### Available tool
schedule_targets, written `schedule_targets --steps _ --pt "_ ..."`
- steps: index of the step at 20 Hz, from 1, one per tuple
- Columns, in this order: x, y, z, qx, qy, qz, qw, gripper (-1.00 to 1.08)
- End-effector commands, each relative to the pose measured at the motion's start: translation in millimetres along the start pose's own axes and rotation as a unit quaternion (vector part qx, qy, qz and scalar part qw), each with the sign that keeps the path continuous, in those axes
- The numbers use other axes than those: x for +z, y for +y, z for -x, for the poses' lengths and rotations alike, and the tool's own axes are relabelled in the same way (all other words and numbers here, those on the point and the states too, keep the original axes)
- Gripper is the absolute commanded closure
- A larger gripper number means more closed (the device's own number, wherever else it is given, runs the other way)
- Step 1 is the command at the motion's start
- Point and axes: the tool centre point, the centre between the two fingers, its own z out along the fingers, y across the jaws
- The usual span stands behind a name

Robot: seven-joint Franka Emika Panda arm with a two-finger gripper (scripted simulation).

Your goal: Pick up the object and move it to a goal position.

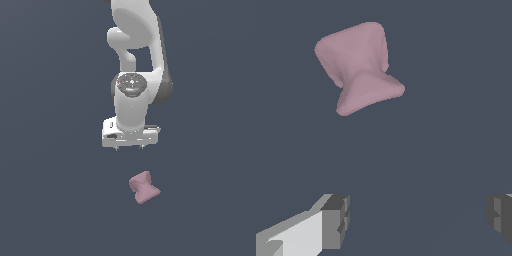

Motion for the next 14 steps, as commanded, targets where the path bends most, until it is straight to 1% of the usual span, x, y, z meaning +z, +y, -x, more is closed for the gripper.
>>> schedule_targets --steps 1,14 --pt "3 -4 -13 -0.015 0.000 0.000 0.9999 -0.92" --pt "28 -28 -77 -0.096 0.001 0.000 0.9953 -0.92"
